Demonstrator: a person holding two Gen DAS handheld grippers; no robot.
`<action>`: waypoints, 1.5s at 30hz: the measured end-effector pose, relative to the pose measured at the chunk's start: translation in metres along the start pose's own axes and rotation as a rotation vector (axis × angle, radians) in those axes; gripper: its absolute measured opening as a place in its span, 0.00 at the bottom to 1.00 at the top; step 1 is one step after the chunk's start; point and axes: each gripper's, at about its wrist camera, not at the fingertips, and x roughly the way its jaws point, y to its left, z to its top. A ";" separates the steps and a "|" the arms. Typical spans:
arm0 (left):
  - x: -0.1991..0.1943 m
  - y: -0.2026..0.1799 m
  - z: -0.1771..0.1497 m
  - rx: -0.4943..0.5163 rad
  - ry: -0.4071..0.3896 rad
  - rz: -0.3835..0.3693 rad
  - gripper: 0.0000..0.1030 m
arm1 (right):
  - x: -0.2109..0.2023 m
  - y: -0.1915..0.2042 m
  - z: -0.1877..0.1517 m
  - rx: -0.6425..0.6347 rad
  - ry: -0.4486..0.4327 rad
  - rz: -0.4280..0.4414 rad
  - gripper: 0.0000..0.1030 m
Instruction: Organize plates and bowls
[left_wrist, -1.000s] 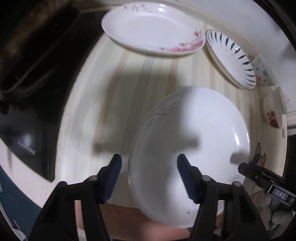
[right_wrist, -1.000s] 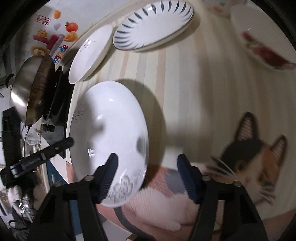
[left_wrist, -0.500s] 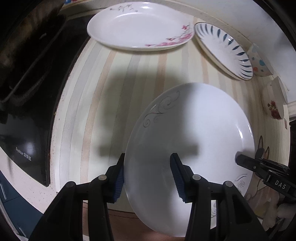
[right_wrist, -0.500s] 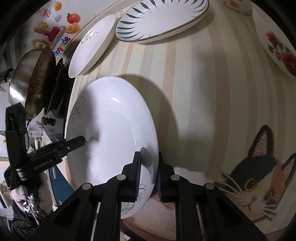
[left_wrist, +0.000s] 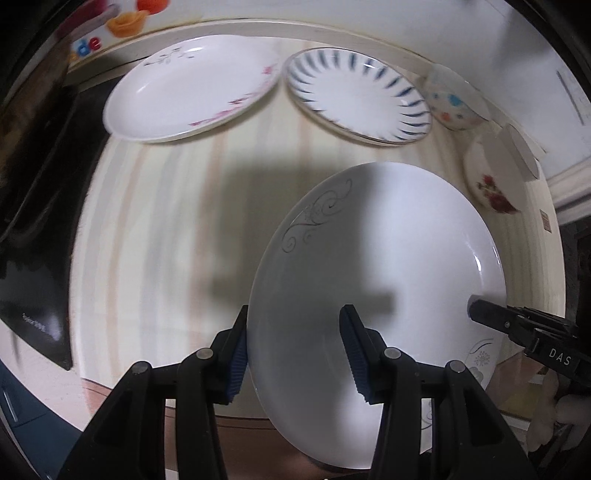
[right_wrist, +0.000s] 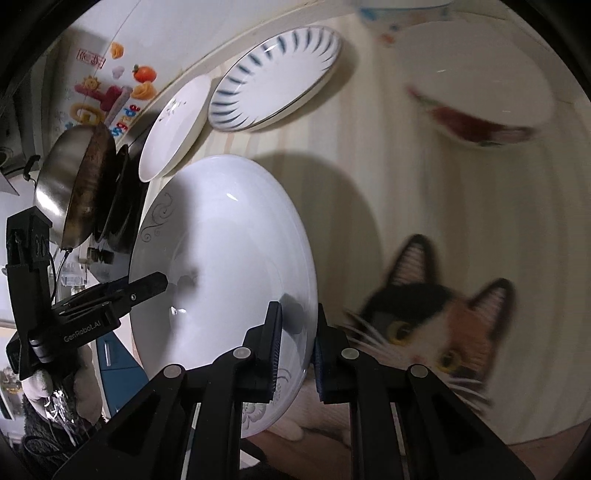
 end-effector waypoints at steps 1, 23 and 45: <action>0.000 -0.006 -0.002 0.010 0.002 -0.006 0.42 | -0.004 -0.005 -0.002 0.005 -0.003 -0.003 0.16; 0.053 -0.069 0.020 0.068 0.083 0.047 0.42 | -0.020 -0.089 -0.021 0.079 -0.001 -0.024 0.16; -0.006 -0.053 0.037 0.104 0.013 0.044 0.43 | -0.049 -0.074 -0.022 0.161 -0.027 -0.124 0.20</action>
